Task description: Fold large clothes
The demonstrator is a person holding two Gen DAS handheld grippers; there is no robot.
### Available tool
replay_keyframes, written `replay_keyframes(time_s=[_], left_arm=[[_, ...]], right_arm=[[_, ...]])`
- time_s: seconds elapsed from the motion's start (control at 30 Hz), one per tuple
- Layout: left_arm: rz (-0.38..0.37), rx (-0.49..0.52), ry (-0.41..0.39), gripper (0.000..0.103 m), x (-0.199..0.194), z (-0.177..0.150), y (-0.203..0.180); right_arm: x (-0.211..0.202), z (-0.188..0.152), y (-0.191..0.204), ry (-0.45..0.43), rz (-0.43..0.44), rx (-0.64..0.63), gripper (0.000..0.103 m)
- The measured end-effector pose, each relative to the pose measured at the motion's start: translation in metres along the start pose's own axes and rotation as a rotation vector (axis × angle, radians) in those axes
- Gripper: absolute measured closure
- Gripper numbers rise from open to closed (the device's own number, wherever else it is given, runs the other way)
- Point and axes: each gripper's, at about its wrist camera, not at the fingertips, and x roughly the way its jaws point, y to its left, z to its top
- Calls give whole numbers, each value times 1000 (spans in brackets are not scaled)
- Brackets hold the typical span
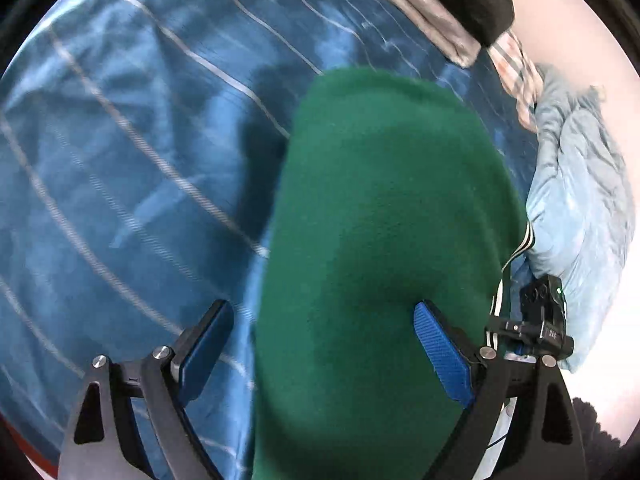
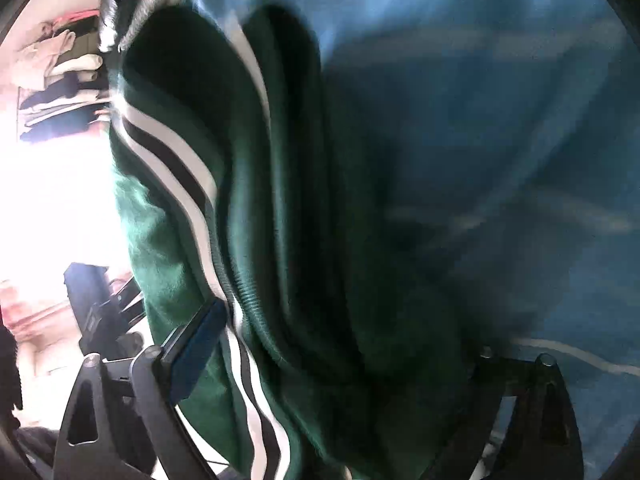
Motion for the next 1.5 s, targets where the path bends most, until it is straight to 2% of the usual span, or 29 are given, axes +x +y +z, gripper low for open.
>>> replay_keyframes(time_s=[0.13,0.2,0.23,0.27,0.33,0.4,0.43,0.47,0.5,0.53,0.63,0.73,0.9,1.03,1.17,1.23,1.27,1.33,1.5], left_arm=[[7,62,5,11,10,10,-16],[41,88,-1,12,10,16,-23],[52,98,-10,12,9,19,-25],[53,103,-15,12,8,21,-24],[43,102,-13,12,9,26,-19],[42,113,-13,12,13,24,-19],[57,128,-20,12,13,23,-24],[71,141,-28,13,12,23,-30],[72,147,-34,13,8,21,-32],[71,151,-40,13,5,22,-37],[57,145,-55,15,-6,28,-50],[56,188,-77,15,-22,36,-68],[18,257,-98,15,-48,66,-89],[-36,330,-114,15,-77,103,-109],[-87,415,-123,15,-108,157,-131],[-118,437,-119,15,-124,188,-142],[-134,448,-121,15,-133,207,-149],[-138,479,-131,15,-145,240,-163],[-155,524,-191,15,-164,332,-201]], right_arm=[[10,7,2,17,117,21,2],[11,5,16,35,232,-1,3],[9,1,29,57,317,-36,4],[8,-3,37,75,353,-64,4],[8,-7,41,89,334,-81,5],[20,-6,27,62,185,-41,7],[30,-3,19,62,123,-10,20],[40,-1,10,47,104,55,21],[42,0,10,27,97,78,26],[40,-1,14,14,85,79,37],[25,-9,34,-40,94,73,51],[13,-21,51,-84,131,94,56],[-11,-28,83,-162,156,123,57],[-39,-21,116,-246,172,132,57],[-77,-5,162,-337,181,138,57],[-115,-5,170,-382,197,148,56],[-124,8,184,-407,203,152,57],[-163,14,188,-442,209,156,57],[-227,93,231,-510,226,124,57]])
